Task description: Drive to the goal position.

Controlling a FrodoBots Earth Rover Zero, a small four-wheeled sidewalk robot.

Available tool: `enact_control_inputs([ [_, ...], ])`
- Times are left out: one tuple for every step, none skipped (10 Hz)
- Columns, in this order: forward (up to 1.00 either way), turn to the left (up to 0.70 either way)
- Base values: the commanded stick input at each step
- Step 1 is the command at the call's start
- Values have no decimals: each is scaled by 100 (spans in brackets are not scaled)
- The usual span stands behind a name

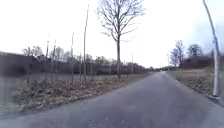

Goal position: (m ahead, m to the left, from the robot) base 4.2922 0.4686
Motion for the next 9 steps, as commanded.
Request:
enact_control_inputs([
  [50, 1],
  [50, 1],
  [50, 1],
  [50, 1],
  [50, -3],
  [50, -14],
  [50, -26],
  [50, -37],
  [50, -48],
])
